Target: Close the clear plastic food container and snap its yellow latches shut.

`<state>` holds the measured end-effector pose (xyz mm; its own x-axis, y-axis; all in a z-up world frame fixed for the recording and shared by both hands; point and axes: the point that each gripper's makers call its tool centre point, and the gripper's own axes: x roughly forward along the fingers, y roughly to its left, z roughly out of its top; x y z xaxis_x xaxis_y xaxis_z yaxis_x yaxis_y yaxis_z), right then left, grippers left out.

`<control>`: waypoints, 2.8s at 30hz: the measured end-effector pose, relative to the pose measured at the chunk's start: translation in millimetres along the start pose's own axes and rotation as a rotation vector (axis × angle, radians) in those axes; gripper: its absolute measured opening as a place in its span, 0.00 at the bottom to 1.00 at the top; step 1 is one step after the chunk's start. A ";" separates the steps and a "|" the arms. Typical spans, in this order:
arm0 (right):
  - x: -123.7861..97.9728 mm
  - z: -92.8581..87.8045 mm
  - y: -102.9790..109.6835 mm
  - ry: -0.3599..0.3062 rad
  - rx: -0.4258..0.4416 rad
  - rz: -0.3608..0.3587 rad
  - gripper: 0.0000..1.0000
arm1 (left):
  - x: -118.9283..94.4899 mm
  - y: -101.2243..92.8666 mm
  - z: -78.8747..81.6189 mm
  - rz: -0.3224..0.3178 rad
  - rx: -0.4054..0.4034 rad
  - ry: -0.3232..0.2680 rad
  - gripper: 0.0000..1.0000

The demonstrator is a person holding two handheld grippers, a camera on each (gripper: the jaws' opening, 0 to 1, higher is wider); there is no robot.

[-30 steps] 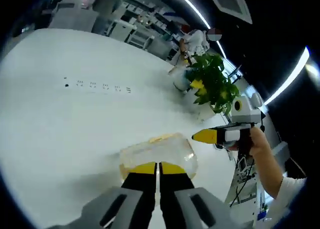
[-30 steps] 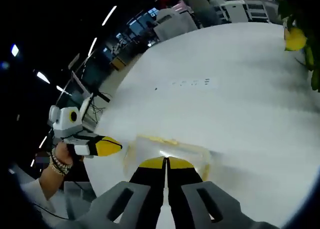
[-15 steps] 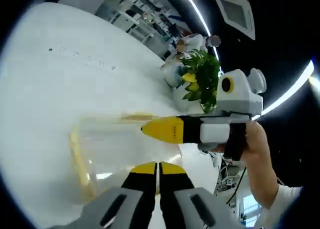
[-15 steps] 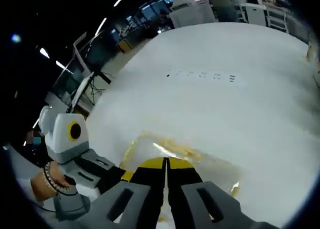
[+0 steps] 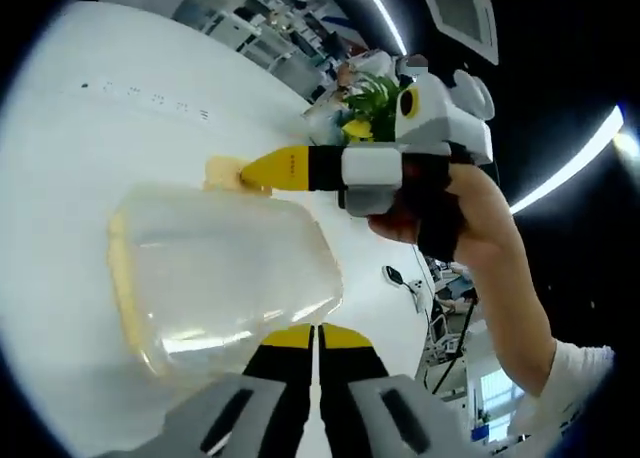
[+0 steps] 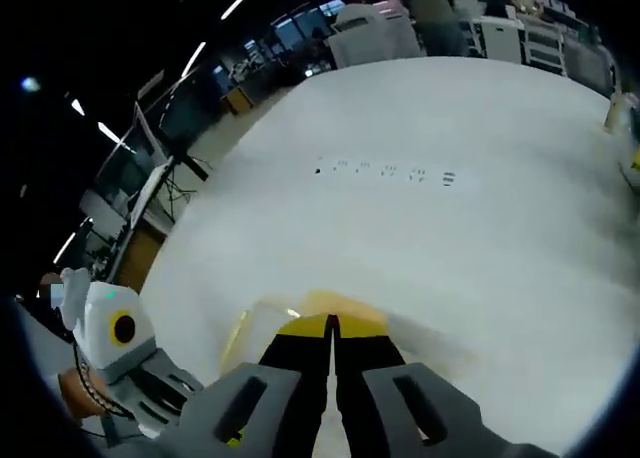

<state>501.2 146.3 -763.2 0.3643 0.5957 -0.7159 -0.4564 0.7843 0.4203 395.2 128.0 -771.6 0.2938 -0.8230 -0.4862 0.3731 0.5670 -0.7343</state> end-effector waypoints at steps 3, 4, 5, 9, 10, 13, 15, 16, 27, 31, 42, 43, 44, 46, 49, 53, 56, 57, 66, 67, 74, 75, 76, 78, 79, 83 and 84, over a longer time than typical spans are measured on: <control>3.8 0.6 -6.3 0.007 -0.007 -0.028 0.00 | 0.8 -2.0 -8.7 0.000 0.012 0.012 0.00; 4.7 -1.3 -8.2 0.014 -0.013 -0.039 0.00 | 0.8 -1.9 -9.7 -0.002 0.011 0.013 0.00; 5.7 -4.7 -13.0 0.033 -0.032 -0.065 0.00 | 1.2 -1.8 -10.2 -0.002 0.009 0.013 0.00; 7.1 -6.2 -16.7 0.037 -0.057 -0.084 0.00 | 1.9 0.5 -13.0 0.005 0.032 0.029 0.00; 7.2 -6.4 -16.8 0.039 -0.057 -0.085 0.00 | 1.7 0.8 -12.5 0.005 0.034 0.029 0.00; 7.8 -2.9 -17.7 0.044 -0.070 -0.082 0.00 | -0.1 -3.3 -13.7 0.001 0.042 0.025 0.00; 5.8 0.6 -11.2 0.041 -0.100 -0.057 0.00 | -4.0 -9.7 -9.3 -0.018 0.079 0.021 0.00; 3.7 3.0 -5.7 0.058 -0.148 -0.028 0.00 | -6.6 -13.4 -7.4 -0.038 0.121 0.027 0.00; -9.2 2.9 22.3 0.363 -0.872 0.039 0.16 | -30.2 -34.5 22.3 0.006 0.751 -0.013 0.15; -3.9 -3.5 24.1 0.469 -0.958 0.089 0.30 | -21.5 -26.3 10.4 0.042 0.890 0.069 0.18; -4.4 -40.1 11.9 0.714 -1.086 0.115 0.38 | -0.4 1.5 5.6 0.217 1.180 0.221 0.19; -3.1 -40.2 12.3 0.713 -1.085 0.114 0.39 | 0.9 -0.1 7.7 0.217 1.189 0.214 0.19; -4.9 -42.6 12.0 0.724 -1.088 0.112 0.39 | 0.4 1.2 6.9 0.228 1.182 0.230 0.20; -2.8 -40.8 12.1 0.744 -1.101 0.127 0.38 | 1.1 2.8 5.3 0.229 1.262 0.269 0.21; -4.3 -44.0 14.3 0.765 -1.106 0.143 0.36 | 2.3 5.9 4.0 0.239 1.357 0.292 0.21; -0.6 -42.8 14.0 0.804 -1.087 0.161 0.34 | 2.7 6.7 4.8 0.245 1.341 0.296 0.21; 2.1 -41.0 12.9 0.810 -1.091 0.152 0.34 | 2.1 7.5 4.5 0.246 1.349 0.291 0.21; 2.0 -40.9 12.6 0.811 -1.092 0.151 0.34 | 2.5 7.7 4.4 0.247 1.350 0.289 0.21; 7.2 -38.8 11.3 0.837 -1.071 0.145 0.34 | 4.9 8.6 1.0 0.268 1.450 0.314 0.21; 7.3 -38.7 11.1 0.838 -1.070 0.145 0.34 | 4.8 8.5 1.1 0.270 1.451 0.315 0.21; 6.0 -40.9 12.4 0.836 -1.069 0.141 0.33 | 5.3 8.6 1.3 0.305 1.408 0.306 0.20; 5.9 -40.9 12.4 0.833 -1.068 0.143 0.33 | 5.4 8.4 1.4 0.310 1.403 0.306 0.20; 5.9 -41.1 12.5 0.831 -1.061 0.142 0.33 | 5.5 8.4 1.4 0.314 1.399 0.306 0.20; 5.9 -41.8 12.7 0.832 -1.062 0.146 0.33 | 5.6 8.4 1.0 0.321 1.404 0.312 0.20; 5.9 -41.9 12.7 0.833 -1.063 0.147 0.33 | 5.8 8.3 1.0 0.324 1.406 0.314 0.19; 6.7 -43.1 12.7 0.842 -1.054 0.158 0.33 | 5.7 7.5 -0.6 0.323 1.422 0.316 0.17; 7.1 -43.0 12.5 0.841 -1.052 0.160 0.33 | 5.8 7.3 -0.7 0.322 1.424 0.316 0.17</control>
<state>463.2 152.9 -787.0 -0.1802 0.0843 -0.9800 -0.9836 -0.0116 0.1799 399.0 127.4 -780.1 0.4003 -0.5269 -0.7497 0.9090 0.1249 0.3976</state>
